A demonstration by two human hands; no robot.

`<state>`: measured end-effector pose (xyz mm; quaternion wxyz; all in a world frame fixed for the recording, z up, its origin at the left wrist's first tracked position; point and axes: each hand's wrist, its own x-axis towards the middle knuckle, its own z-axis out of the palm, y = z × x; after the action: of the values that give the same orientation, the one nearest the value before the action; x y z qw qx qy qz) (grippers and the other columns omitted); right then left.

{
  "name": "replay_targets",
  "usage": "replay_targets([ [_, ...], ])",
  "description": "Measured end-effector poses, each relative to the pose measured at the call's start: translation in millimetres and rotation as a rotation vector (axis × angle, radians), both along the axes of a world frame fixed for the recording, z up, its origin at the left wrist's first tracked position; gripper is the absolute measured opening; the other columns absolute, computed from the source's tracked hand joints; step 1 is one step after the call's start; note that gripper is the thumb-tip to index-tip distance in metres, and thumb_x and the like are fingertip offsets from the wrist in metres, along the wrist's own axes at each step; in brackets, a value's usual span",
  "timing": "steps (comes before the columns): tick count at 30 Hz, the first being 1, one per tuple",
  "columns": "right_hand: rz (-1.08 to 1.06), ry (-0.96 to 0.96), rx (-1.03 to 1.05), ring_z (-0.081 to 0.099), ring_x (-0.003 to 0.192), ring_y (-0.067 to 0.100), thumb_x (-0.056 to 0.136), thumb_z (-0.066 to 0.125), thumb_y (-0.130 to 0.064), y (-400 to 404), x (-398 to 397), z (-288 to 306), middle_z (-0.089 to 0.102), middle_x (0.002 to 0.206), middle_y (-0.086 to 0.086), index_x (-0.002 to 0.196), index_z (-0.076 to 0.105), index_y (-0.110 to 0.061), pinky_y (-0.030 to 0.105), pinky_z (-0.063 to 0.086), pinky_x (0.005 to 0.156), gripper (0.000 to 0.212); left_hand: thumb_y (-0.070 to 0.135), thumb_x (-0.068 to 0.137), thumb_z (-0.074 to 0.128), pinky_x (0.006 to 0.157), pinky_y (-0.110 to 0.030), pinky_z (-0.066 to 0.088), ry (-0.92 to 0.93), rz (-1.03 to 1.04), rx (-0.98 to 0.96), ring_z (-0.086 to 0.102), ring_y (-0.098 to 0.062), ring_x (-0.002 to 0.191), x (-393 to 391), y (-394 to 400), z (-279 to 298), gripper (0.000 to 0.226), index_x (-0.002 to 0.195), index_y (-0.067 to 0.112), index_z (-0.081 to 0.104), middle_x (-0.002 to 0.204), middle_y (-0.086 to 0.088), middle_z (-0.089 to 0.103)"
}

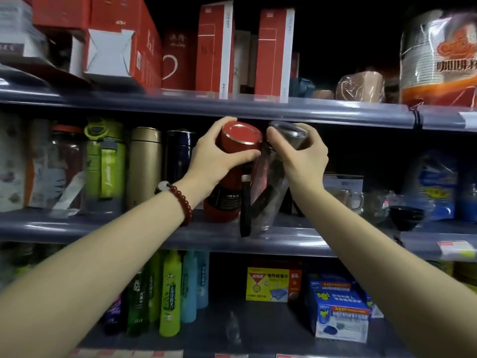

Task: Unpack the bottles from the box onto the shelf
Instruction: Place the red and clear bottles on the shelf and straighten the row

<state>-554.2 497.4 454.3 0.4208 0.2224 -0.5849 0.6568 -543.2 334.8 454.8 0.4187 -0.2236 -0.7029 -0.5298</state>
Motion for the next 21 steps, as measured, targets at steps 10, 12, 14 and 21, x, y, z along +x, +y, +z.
replay_targets([
  [10,-0.007,-0.02,-0.014,0.064,0.091,-0.003,0.065,0.084,-0.045,3.3,-37.6,-5.8,0.067,0.095,-0.015,0.11,0.063,-0.025,0.016,0.05,0.083,0.053,0.037,0.054,0.089,0.096,-0.028,0.048,-0.053,0.03,0.067,0.062,-0.008,0.107,-42.8,5.2,-5.6,0.069,0.117,0.035,0.059,0.111,0.008,0.066],
  [12,-0.02,-0.061,-0.01,0.063,0.096,0.002,0.064,0.082,-0.051,2.6,-49.0,-9.0,0.066,0.099,-0.014,0.113,0.062,-0.026,0.022,0.051,0.088,0.058,0.036,0.055,0.089,0.093,-0.027,0.05,-0.068,0.018,0.088,0.064,-0.007,0.102,-52.2,4.2,-0.3,0.063,0.113,0.032,0.062,0.106,0.009,0.069],
  [14,-0.026,-0.106,-0.003,0.065,0.099,0.009,0.06,0.08,-0.06,2.1,-61.0,-8.2,0.069,0.102,-0.01,0.114,0.063,-0.026,0.031,0.053,0.092,0.066,0.034,0.058,0.088,0.089,-0.025,0.052,-0.101,-0.013,0.112,0.066,-0.006,0.098,-60.8,3.2,5.8,0.058,0.111,0.028,0.064,0.102,0.009,0.07],
  [21,0.089,-0.231,0.102,0.067,0.101,0.015,0.058,0.075,-0.068,-2.9,-98.3,1.4,0.071,0.105,-0.005,0.112,0.064,-0.024,0.041,0.052,0.096,0.071,0.041,0.068,0.08,0.085,-0.03,0.055,-0.222,-0.096,0.165,0.07,-0.012,0.093,-89.6,-6.9,6.8,0.034,0.097,0.029,0.066,0.097,0.005,0.073],
])
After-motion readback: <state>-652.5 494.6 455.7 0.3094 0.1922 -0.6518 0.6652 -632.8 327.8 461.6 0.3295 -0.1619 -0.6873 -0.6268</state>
